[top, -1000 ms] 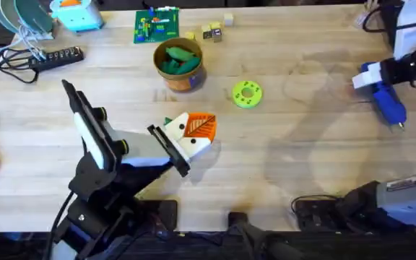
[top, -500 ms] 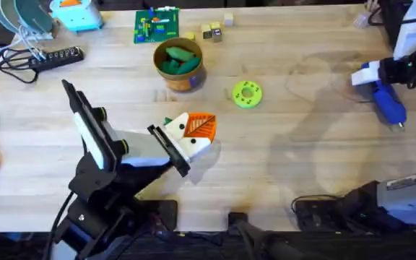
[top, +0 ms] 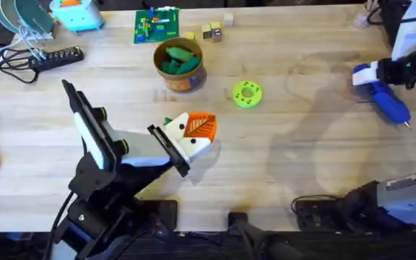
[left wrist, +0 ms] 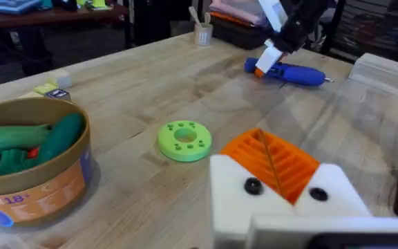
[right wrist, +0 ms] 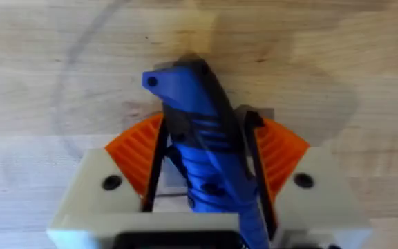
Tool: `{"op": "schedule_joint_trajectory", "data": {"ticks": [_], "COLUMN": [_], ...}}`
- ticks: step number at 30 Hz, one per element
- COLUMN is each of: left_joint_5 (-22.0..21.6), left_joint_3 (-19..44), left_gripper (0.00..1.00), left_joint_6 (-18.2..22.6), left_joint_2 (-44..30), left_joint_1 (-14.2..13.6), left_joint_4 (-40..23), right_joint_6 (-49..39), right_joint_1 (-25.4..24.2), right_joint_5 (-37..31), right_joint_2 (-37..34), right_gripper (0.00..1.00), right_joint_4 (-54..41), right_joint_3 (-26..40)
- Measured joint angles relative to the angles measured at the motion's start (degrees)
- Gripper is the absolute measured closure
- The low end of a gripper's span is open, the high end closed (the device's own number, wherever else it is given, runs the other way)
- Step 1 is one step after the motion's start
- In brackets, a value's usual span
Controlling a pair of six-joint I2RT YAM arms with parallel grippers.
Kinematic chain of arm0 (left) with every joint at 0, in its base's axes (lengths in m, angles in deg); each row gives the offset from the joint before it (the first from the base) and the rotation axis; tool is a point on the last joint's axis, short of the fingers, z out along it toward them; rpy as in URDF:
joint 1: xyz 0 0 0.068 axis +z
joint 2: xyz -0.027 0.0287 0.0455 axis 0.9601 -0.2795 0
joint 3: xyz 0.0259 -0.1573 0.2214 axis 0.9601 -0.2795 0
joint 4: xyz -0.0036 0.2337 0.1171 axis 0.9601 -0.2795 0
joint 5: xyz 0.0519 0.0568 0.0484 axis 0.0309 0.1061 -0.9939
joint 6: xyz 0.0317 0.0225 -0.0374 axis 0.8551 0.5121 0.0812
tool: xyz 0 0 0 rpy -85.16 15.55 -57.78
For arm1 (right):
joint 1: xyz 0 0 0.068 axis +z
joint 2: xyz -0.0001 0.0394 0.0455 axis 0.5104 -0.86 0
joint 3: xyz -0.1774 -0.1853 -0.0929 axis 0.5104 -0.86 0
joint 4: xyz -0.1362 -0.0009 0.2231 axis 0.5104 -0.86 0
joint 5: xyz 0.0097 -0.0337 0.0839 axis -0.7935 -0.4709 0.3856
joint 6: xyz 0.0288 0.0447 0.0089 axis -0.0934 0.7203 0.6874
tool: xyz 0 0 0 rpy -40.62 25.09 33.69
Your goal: Pick up the gripper from the table and insert it into the empty holder that is missing its gripper. Then pick up a screw, insert it into the mounting hole, and use the screwdriver to tighten it. Finally, clean up the table by picking up the vegetable and placing it into the bucket.
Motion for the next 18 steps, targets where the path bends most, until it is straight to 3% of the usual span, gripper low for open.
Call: {"op": "schedule_joint_trajectory", "data": {"ticks": [9, 18], "left_joint_5": [0.0, 0.0], "left_joint_3": [0.0, 0.0], "left_gripper": [0.991, 0.991], "left_joint_6": [0.0, 0.0], "left_joint_2": [0.0, 0.0], "left_joint_1": [0.0, 0.0], "left_joint_4": [0.0, 0.0], "right_joint_6": [0.0, -2.2], "right_joint_1": [-0.1, -0.2], "right_joint_5": [-0.2, -0.2], "right_joint_2": [0.0, 0.0], "right_gripper": [0.260, 0.100], "right_joint_4": [-1.2, -4.3], "right_joint_3": [0.3, 0.8]}}
